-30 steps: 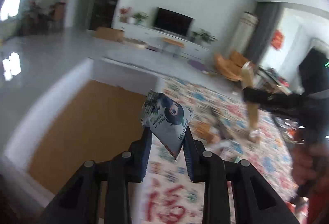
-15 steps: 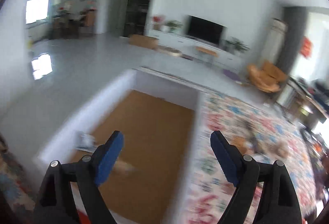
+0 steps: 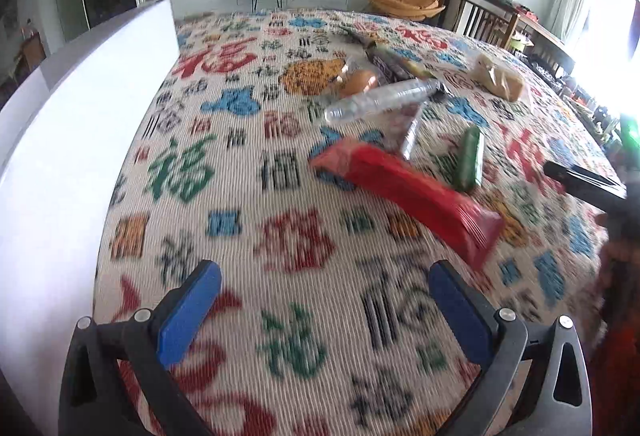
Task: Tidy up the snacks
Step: 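Return the left gripper to the snacks and approach the red wrapped bar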
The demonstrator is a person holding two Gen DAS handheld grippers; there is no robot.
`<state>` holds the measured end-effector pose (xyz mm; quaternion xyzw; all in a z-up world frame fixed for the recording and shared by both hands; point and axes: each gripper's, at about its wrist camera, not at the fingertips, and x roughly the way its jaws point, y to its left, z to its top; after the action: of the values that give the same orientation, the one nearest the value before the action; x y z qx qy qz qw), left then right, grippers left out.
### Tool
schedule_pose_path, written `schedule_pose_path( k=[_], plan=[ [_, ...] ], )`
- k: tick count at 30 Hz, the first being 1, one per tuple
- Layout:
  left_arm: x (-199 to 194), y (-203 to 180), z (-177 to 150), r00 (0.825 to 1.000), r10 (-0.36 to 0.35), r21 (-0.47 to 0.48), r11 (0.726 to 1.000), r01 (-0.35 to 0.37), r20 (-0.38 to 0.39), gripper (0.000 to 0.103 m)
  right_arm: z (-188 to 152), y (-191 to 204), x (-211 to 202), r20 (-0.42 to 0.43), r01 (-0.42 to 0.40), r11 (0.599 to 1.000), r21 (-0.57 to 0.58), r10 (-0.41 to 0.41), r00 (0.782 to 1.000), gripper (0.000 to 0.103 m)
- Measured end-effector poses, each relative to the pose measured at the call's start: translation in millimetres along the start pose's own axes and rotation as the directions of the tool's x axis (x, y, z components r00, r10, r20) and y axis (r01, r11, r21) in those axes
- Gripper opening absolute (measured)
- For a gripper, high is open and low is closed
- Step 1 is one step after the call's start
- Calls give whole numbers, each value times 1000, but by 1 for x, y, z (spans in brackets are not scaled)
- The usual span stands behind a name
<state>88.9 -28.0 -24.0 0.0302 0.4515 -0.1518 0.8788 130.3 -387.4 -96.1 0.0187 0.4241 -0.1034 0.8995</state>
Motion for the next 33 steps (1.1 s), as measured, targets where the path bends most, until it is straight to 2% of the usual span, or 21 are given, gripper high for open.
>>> schedule_pose_path(
  k=[2,4,6,8,12,15,28,33],
  plan=[
    [8,3,10,998,21,17,1000,-22,56,103,-5,-11,0,-5,4,999,33,-4,1000,80],
    [22,4,20,997,30,33,999,-32,67,103,2,-16,-6,-29,-10,998,62,12,999,81],
    [39,11,28,998,52,35,998,-53,39,103,5,-19,-6,-31,-11,998,66,13,999,83],
    [51,19,32,999,41,-4,999,-41,-10,103,3,-21,-8,-33,-8,998,60,10,999,84],
    [50,22,32,998,56,-20,998,-56,-2,103,4,-26,1,-33,-8,998,62,11,999,84],
    [53,16,30,995,100,7,995,-100,-12,103,3,-26,2,-36,-2,998,64,5,999,86],
    [53,17,28,995,95,4,995,-95,-14,103,6,-24,6,-36,-1,998,64,4,999,87],
    [69,22,50,998,52,46,998,-51,-18,103,6,-24,6,-36,-1,998,65,4,999,87]
  ],
)
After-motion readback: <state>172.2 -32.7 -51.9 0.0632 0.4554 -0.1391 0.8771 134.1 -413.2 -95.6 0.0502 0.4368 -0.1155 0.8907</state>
